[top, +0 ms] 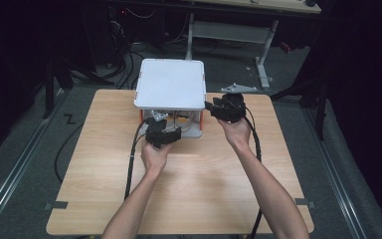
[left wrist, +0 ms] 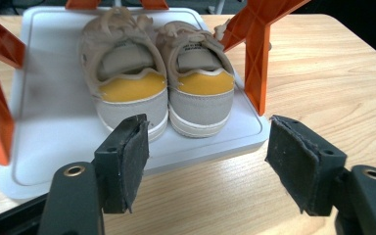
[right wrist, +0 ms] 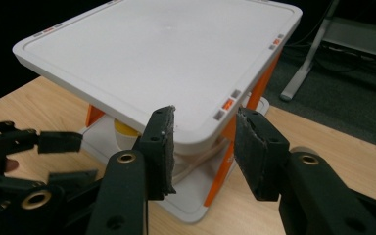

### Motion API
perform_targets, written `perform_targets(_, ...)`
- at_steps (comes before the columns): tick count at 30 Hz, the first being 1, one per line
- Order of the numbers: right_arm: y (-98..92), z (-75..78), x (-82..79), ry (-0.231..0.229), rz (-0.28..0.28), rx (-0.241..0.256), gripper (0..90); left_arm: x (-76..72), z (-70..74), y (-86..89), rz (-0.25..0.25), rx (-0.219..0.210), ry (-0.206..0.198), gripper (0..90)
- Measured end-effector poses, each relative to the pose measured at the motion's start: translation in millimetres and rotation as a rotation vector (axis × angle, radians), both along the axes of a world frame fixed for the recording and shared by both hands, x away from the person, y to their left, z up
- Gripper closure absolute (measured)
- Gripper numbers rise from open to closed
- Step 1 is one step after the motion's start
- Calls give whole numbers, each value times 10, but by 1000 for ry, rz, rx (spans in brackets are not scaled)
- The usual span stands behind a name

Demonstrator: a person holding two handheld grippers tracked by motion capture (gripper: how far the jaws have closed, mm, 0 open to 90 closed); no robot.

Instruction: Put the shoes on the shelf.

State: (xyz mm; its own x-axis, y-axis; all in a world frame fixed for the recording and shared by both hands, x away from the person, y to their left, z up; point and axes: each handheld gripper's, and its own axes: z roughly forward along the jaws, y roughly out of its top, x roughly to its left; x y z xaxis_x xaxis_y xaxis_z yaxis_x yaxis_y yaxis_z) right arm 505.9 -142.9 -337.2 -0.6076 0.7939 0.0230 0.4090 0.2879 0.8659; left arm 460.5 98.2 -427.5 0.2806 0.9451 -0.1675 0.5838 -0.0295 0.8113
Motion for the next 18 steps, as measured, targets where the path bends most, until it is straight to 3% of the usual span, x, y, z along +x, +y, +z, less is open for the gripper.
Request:
perform_targets(3,-95,-23,-50,2,-2,4,584,-44,41,42,-12,21,-5,321)
perform_targets(10,-362,-58,-203,11,-18,17,572,-172,151,153,-24,-1,-35,326)
perform_targets(15,-533,-85,-297,15,-28,29,566,-281,225,247,-31,12,-64,331)
perform_targets(18,-631,-115,-350,27,-32,40,558,-355,249,331,-28,-7,-77,339)
